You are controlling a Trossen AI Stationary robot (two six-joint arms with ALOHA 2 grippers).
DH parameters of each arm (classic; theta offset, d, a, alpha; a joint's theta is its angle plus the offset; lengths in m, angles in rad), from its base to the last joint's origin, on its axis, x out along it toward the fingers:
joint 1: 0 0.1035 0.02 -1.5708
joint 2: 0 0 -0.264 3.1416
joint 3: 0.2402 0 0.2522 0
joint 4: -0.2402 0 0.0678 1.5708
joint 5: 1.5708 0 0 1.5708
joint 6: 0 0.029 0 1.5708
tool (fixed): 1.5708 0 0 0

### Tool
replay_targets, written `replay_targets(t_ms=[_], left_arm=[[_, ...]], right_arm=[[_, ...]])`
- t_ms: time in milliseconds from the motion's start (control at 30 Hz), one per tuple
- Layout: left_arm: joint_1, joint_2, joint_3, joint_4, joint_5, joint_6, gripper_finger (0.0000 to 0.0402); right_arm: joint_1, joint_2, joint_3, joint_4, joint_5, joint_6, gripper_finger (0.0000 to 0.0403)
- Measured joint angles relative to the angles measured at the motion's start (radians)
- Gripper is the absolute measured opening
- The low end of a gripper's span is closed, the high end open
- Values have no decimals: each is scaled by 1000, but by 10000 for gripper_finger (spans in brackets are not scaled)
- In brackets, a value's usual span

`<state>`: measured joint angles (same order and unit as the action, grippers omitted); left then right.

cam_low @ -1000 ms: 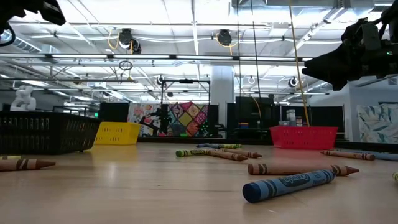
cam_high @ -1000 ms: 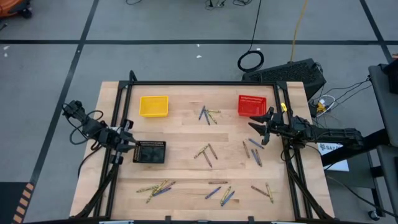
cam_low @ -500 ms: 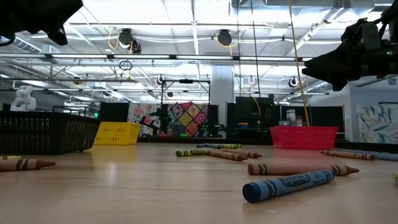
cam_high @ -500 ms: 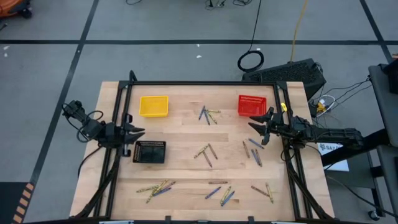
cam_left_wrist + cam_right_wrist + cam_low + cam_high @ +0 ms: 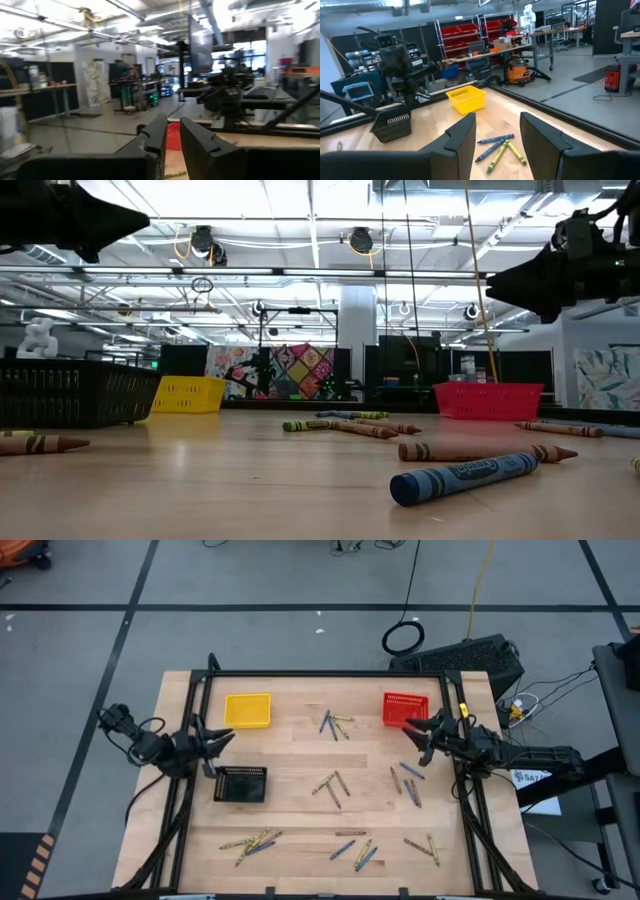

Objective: Sort crayons
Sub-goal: Put the green crayon into the red bin

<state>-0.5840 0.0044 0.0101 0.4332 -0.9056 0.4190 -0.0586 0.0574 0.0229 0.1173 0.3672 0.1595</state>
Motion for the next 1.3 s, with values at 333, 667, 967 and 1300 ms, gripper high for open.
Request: replay_targets(t_ms=[333,667,967,1300], left_arm=[[60,6,28,-1,-16,-152,59],[60,210,262,-261,-16,-295,59],[61,491,505,-569,-17,-444,59],[141,602,592,-874,-57,-671,59]], right_arm=[[0,0,16,206,-3,-186,141],[0,100,190,-43,1,-103,141],[0,324,349,-97,-1,-92,141],[0,578,541,-236,1,-143,141]])
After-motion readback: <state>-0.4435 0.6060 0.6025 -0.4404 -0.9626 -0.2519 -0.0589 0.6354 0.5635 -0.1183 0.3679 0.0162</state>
